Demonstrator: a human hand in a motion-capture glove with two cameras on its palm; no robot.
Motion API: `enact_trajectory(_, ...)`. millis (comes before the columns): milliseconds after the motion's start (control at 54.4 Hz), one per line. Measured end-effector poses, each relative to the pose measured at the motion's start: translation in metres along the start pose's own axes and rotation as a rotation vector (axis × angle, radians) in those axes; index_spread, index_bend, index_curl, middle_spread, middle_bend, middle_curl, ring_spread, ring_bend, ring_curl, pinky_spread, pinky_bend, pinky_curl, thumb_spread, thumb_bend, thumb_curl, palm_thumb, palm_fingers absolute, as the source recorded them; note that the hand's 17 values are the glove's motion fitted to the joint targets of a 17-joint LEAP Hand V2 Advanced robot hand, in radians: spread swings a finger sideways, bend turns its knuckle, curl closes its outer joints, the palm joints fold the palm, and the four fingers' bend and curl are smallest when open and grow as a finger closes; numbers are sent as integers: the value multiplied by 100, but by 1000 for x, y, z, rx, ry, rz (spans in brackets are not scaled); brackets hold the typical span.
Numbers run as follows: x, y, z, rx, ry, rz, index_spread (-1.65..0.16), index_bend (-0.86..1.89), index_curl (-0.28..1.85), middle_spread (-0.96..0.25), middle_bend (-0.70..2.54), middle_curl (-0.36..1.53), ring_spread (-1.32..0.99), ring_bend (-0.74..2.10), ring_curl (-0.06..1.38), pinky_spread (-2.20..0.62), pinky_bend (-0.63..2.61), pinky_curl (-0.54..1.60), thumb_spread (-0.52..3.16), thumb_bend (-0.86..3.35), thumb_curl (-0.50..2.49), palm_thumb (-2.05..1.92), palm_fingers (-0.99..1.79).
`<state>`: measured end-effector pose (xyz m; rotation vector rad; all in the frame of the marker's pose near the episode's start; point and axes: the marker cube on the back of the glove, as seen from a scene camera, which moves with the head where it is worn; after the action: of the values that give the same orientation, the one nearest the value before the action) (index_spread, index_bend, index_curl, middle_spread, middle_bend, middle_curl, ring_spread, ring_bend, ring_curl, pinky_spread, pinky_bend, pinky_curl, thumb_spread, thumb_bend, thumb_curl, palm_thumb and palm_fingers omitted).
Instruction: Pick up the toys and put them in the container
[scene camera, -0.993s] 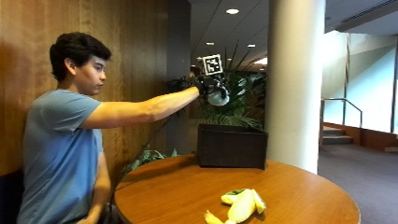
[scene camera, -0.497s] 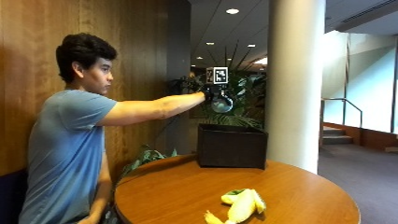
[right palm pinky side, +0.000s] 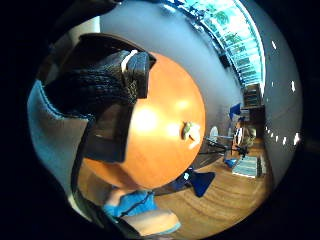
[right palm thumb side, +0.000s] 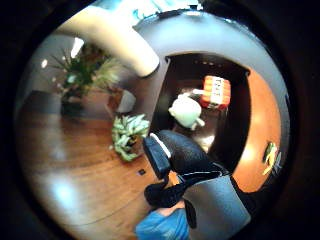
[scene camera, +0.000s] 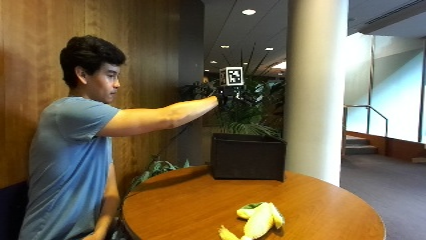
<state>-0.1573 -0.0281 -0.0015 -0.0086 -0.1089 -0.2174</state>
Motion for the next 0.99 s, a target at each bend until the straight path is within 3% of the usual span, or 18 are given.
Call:
enact_trajectory(92, 16, 12, -10, 20, 23, 5, -29, 14, 30, 6, 16, 45, 5, 52, 26, 3, 135, 39, 111, -5, 29, -4, -8)
enact_trajectory(184, -16, 4, -15, 34, 101, 23, -29, 14, 30, 6, 16, 43, 6, 53, 26, 4, 133, 38, 110, -4, 28, -4, -7)
enact_trajectory(276, -3, 10, -20, 63, 82, 175, -30, 15, 31, 6, 16, 42, 6, 55, 26, 4, 132, 37, 110, -4, 27, -4, -5)
enact_trajectory(350, 25, 36, -18, 57, 127, 114, -30, 16, 31, 6, 16, 40, 6, 56, 26, 4, 131, 36, 110, -4, 27, -3, -4)
enact_trajectory(515, 73, 78, -9, 62, 137, 142, -30, 16, 32, 6, 17, 38, 7, 57, 26, 4, 131, 36, 110, -3, 26, -3, -3)
enact_trajectory(644, 93, 99, 2, 76, 139, 236, -30, 16, 32, 6, 16, 37, 6, 57, 26, 4, 131, 35, 111, -3, 26, -2, -4)
enact_trajectory(717, 96, 106, 4, 99, -9, 343, -30, 16, 32, 6, 17, 37, 7, 57, 26, 3, 131, 35, 111, -3, 25, -2, -4)
enact_trajectory(809, 118, 125, 17, 72, 79, 268, -30, 16, 32, 6, 17, 36, 7, 57, 26, 3, 131, 35, 112, -3, 25, -2, -4)
enact_trajectory(993, 143, 145, 31, 50, 139, 278, -30, 17, 33, 6, 17, 35, 6, 56, 25, 3, 131, 35, 112, -3, 25, -2, -4)
